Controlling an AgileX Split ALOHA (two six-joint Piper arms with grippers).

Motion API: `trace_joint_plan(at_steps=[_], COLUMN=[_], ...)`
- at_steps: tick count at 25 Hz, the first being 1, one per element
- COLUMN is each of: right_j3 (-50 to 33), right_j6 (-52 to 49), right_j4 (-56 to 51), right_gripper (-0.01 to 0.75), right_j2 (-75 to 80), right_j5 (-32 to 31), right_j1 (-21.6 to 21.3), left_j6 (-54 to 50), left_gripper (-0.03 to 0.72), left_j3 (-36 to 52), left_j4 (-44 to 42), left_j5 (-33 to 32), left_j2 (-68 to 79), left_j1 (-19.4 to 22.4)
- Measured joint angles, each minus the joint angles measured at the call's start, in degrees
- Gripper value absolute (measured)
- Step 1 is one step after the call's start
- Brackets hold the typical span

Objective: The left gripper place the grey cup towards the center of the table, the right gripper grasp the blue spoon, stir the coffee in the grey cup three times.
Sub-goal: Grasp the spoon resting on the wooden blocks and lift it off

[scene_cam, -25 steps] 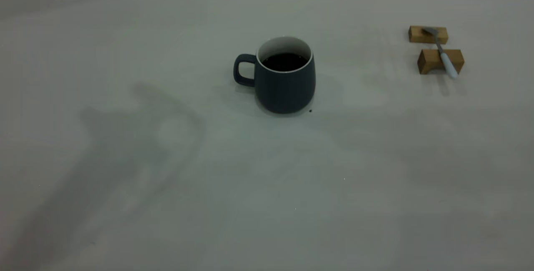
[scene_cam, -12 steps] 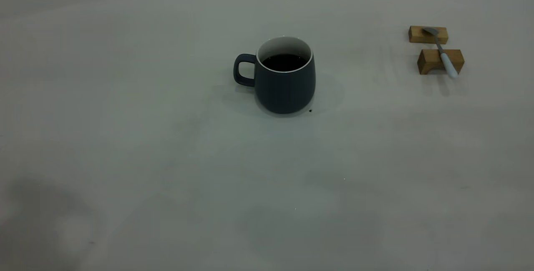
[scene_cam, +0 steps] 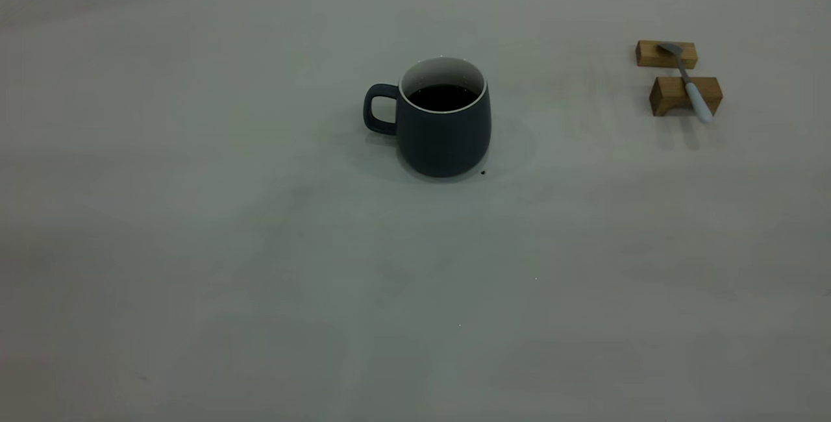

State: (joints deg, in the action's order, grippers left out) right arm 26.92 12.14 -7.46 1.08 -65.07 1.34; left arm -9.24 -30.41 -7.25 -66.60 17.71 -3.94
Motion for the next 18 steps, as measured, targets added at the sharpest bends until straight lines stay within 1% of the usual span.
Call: trace_joint_plan(at_steps=[7, 11, 18], right_j3=[0.0, 0.0, 0.0], right_j6=[0.0, 0.0, 0.0], right_j4=[0.0, 0.0, 0.0], right_gripper=[0.24, 0.24, 0.24], right_j2=[0.0, 0.0, 0.0], right_j5=[0.0, 0.0, 0.0], right_j1=[0.0, 0.0, 0.0], left_j6=[4.1, 7.0, 7.4], left_gripper=[0.277, 0.277, 0.277], left_j3=[2.4, 2.5, 2.5], left_j4=[2.3, 3.8, 4.2], left_j5=[1.7, 1.8, 1.8], left_j2=[-11.2, -14.8, -18.5], left_j1=[2.2, 2.2, 2.2])
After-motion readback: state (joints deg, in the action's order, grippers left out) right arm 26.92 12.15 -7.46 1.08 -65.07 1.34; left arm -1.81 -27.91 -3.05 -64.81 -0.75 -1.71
